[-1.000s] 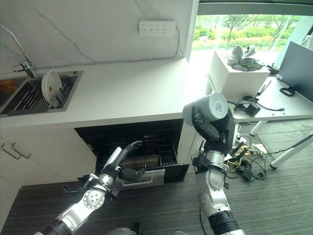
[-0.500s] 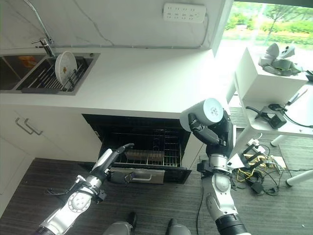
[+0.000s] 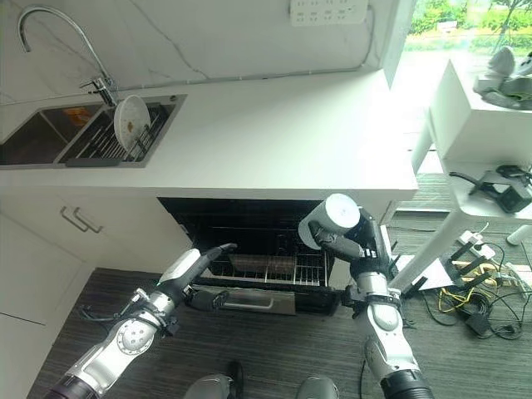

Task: Place the dishes in the dishwasher.

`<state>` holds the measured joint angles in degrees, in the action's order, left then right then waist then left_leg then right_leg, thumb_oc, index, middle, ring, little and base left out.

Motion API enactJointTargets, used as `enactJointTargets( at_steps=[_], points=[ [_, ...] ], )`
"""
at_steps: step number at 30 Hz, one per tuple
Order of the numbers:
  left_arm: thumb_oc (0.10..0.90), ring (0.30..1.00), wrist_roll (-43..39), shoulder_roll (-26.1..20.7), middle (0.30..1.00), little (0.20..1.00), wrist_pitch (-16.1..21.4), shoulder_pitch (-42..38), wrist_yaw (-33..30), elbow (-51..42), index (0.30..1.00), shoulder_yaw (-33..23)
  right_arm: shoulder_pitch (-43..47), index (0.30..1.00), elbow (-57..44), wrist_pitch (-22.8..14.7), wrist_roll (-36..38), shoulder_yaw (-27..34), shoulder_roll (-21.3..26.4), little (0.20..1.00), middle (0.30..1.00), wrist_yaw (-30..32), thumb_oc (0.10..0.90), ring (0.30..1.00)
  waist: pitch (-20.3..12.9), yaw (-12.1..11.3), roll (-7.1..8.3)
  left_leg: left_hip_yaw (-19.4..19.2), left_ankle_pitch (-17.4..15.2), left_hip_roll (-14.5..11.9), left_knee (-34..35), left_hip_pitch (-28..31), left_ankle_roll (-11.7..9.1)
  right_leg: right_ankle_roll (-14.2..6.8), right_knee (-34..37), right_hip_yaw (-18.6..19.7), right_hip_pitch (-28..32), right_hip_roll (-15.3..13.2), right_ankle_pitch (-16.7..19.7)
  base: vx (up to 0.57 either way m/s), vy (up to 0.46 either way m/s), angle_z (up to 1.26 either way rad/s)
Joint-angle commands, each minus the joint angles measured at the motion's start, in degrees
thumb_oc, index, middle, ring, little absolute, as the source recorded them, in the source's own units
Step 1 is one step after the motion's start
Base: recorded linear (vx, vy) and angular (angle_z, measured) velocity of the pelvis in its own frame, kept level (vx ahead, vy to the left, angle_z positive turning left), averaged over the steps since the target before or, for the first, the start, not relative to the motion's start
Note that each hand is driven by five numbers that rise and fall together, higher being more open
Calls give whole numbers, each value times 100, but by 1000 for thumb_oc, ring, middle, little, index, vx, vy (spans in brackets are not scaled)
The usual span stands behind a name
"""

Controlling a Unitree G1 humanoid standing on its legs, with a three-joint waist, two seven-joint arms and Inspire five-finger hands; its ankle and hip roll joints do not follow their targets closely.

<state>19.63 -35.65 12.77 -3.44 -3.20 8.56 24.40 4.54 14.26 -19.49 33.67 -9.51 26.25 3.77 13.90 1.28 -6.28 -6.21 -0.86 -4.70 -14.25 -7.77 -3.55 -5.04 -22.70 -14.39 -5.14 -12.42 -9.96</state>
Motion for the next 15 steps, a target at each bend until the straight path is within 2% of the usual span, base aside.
enactJointTargets(
  at_steps=[1,5,11,15],
  points=[
    [800,900,271,-301,900,900,420,-349,-52,-507,900,-380,609,300,-520,-475,-207,138,179,300,300,-414,400,300,-250,-119,119,313,-969,-121,-294,162,41,-305,551,132,262,79,-67,-13,32,7],
    [800,900,489,-528,900,900,389,-578,-58,-480,900,-277,856,300,-459,-409,-314,69,320,300,300,-489,400,300,-130,-149,89,284,-1010,-13,-294,9,106,-386,551,191,34,-26,0,-47,46,3],
    [800,900,746,-574,900,900,273,-845,-153,-305,900,-60,1109,300,-268,-230,-432,-64,435,300,300,-535,400,300,-15,-164,21,250,-961,24,-294,-72,104,-390,551,200,-19,-65,2,5,35,0],
    [800,900,882,-578,900,900,214,-1080,-182,-177,900,88,1333,300,-62,124,-513,-133,521,300,300,-361,400,300,117,-172,-45,224,-912,38,-294,-147,93,-399,551,183,-71,-93,14,-19,21,-1]
  ],
)
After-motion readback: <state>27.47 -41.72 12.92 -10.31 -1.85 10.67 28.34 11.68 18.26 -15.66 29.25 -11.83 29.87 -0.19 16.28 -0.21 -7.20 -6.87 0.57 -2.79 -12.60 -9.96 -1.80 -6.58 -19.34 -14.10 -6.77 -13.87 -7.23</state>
